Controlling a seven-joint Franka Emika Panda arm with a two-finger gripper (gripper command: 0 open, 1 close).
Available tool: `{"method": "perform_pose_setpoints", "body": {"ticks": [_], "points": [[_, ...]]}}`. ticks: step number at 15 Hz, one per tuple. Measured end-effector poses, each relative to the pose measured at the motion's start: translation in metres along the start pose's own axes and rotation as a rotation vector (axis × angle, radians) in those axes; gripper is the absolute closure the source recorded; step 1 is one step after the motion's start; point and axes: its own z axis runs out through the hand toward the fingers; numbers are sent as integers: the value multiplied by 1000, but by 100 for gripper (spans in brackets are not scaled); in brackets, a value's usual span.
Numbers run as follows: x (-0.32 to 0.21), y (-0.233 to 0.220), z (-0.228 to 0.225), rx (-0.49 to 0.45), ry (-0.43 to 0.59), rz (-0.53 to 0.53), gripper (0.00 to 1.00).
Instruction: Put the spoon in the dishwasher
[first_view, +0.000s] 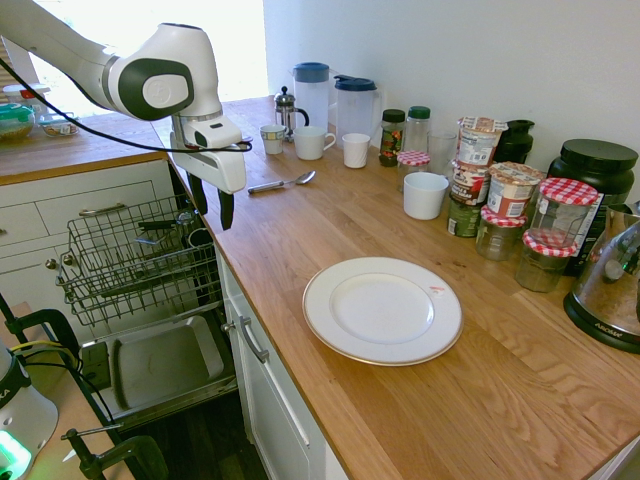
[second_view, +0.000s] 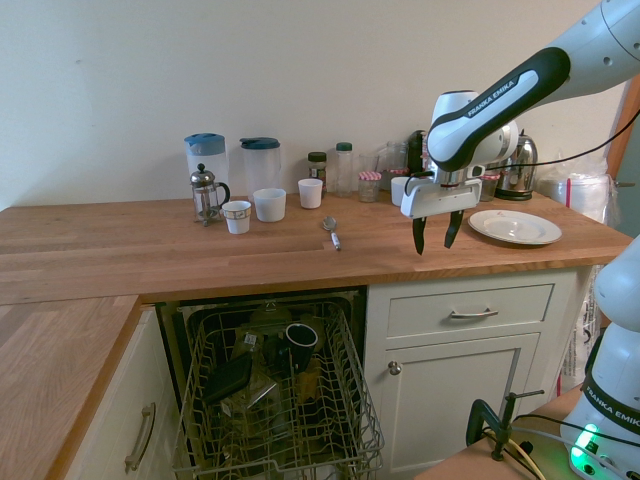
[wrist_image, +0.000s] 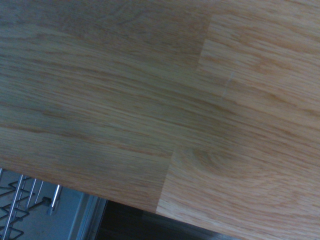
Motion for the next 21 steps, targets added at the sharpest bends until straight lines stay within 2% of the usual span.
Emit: {"method": "perform_pose_setpoints", "body": {"ticks": [4,7,13,17,21], "points": [[4,-3,-4,7,-1,7,0],[21,-27,-27,52,29,15,0],[46,-134,-31,136,51,64,0],[55,-208,-11,124,61,132,0],[67,-255,16,76,83,233,0]]}}
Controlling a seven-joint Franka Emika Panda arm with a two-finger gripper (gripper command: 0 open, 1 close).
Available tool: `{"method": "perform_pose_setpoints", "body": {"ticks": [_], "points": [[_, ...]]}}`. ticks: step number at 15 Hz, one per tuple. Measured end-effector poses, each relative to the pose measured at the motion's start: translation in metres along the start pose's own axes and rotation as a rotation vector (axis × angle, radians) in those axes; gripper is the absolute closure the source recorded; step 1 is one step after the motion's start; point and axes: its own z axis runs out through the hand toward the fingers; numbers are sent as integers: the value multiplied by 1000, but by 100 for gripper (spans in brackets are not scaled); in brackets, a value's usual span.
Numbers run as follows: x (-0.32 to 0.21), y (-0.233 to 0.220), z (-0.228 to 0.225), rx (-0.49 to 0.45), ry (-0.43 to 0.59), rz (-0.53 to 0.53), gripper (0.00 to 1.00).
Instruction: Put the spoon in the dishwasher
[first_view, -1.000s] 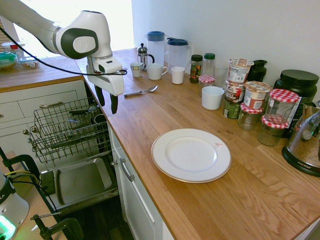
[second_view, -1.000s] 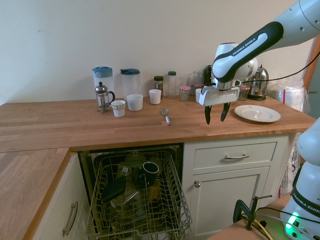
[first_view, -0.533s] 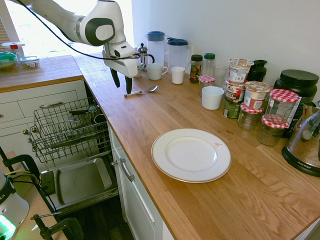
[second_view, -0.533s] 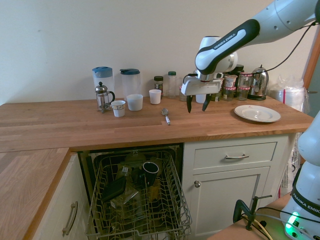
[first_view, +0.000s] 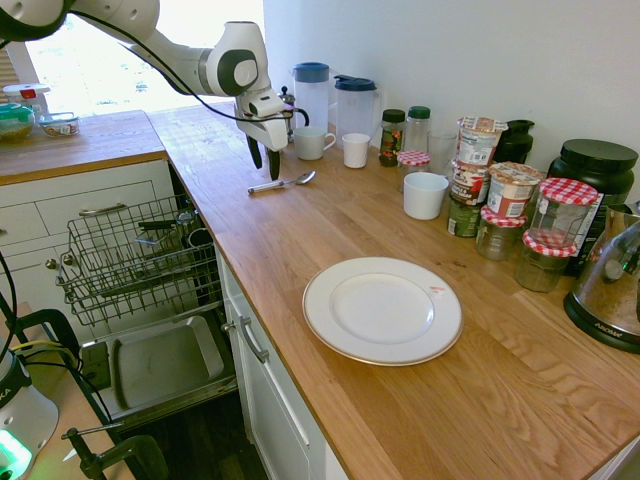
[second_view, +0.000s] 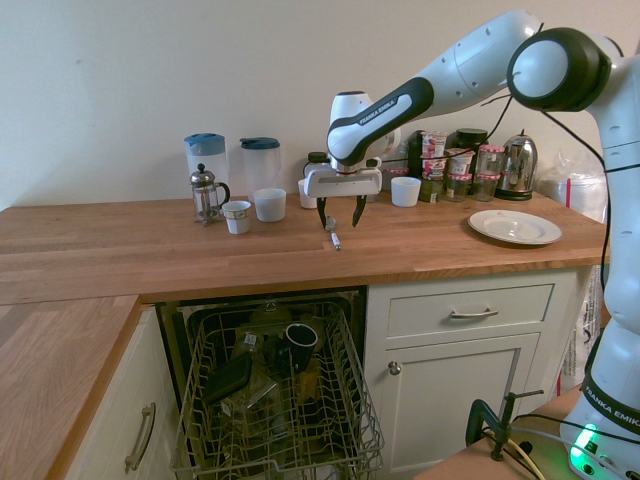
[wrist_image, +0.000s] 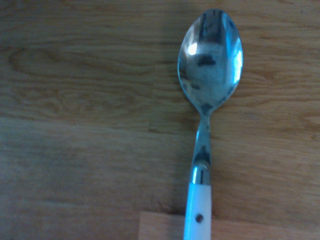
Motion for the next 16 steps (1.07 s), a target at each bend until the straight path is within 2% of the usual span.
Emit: {"method": "perform_pose_setpoints", "body": {"ticks": [6,7,16], "points": [[16,-29,30,-47,20,102,0],[16,-30,33,-51,17,104,100],[26,-30,39,-60,-4,136,100]]}}
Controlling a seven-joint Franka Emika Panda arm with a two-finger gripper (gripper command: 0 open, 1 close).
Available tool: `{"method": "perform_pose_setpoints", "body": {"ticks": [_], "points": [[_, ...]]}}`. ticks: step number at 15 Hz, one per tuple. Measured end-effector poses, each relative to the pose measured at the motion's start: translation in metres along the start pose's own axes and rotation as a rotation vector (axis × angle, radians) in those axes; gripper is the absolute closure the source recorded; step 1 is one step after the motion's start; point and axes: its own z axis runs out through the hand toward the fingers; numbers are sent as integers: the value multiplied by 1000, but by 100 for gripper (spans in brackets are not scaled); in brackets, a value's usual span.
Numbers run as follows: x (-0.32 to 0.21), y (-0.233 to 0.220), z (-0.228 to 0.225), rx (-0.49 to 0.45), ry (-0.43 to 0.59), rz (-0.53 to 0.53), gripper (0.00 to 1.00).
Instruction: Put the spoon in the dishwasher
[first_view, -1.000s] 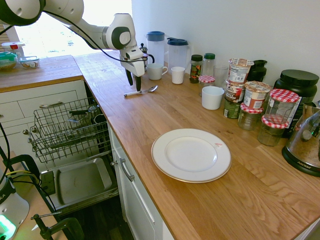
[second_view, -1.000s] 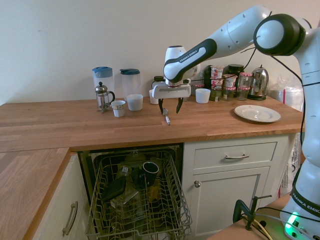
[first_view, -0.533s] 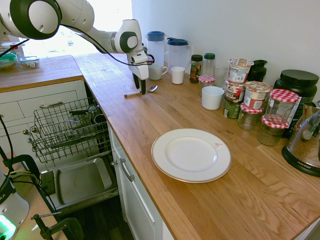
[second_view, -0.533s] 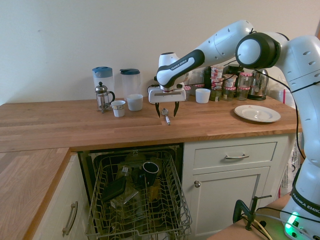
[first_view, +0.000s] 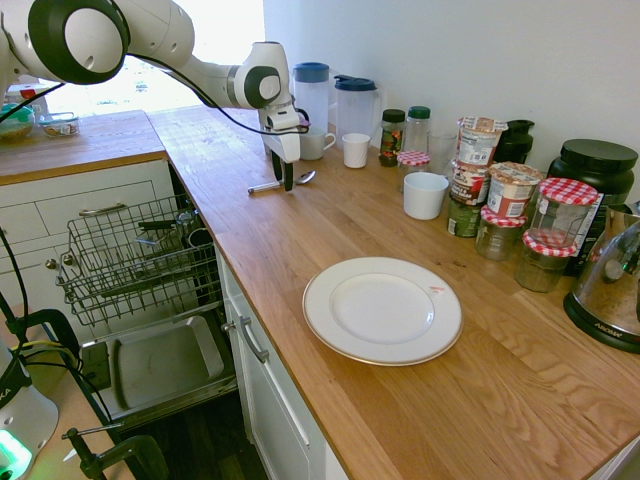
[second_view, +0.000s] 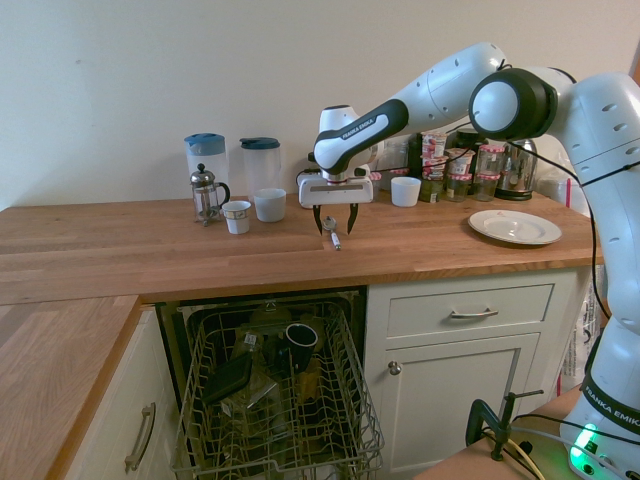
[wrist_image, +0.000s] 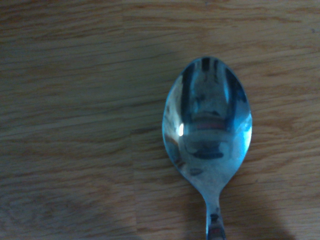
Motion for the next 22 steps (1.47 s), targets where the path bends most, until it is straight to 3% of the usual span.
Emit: {"method": "perform_pose_setpoints", "body": {"ticks": [16,22], "points": [[16,-3,1,21,-63,-15,100],[5,7,-59,73,-46,-37,100]]}}
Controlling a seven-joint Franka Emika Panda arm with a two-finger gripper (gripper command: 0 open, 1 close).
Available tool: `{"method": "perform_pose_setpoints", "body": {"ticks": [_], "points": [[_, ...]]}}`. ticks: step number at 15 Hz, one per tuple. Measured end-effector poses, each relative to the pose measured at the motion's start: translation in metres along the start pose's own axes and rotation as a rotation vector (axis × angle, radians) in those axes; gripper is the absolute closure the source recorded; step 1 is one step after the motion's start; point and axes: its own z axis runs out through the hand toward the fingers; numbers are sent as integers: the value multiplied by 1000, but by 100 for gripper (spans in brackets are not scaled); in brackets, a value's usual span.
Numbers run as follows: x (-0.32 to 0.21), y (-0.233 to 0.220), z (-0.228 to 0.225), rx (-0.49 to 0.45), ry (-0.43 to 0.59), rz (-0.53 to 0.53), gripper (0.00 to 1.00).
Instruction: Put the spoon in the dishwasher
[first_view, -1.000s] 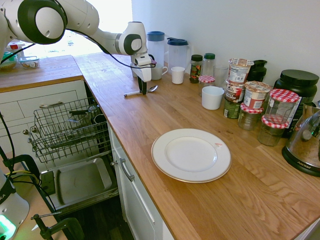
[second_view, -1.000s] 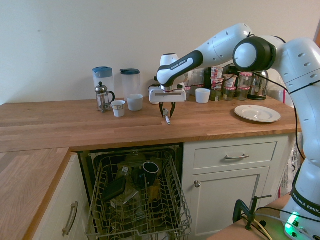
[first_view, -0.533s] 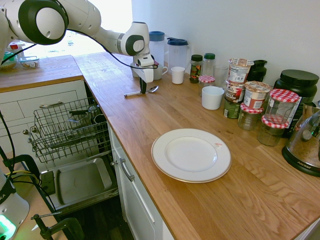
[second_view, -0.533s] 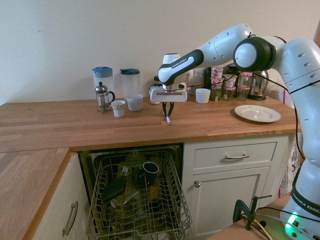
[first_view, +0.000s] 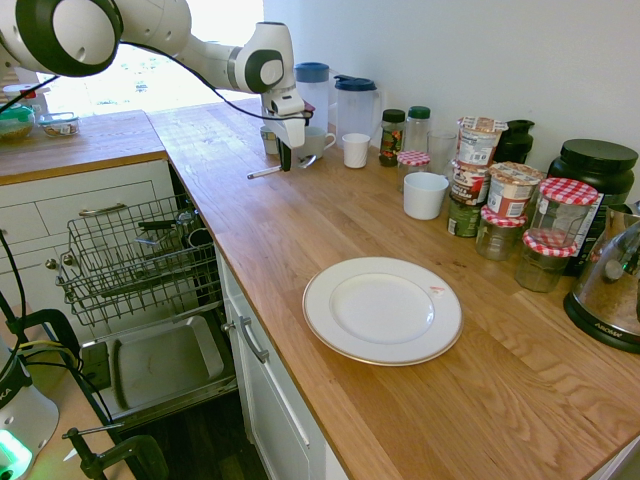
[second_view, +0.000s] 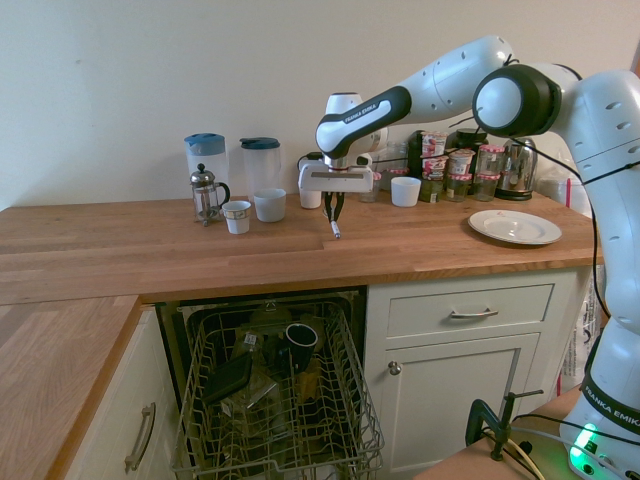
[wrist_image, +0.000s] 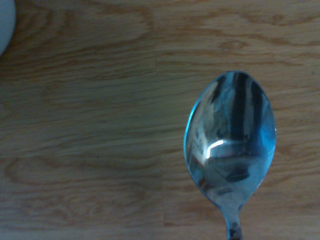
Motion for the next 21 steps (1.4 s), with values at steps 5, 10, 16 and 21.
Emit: {"method": "perform_pose_setpoints", "body": {"ticks": [5,10,16,21], "points": [[-66,51,-60,3,13,-39,100],[-166,120,-74,18,18,-74,100],[-237,205,-21,36,3,-36,100],[-246,210,-17,38,0,-37,100]]}}
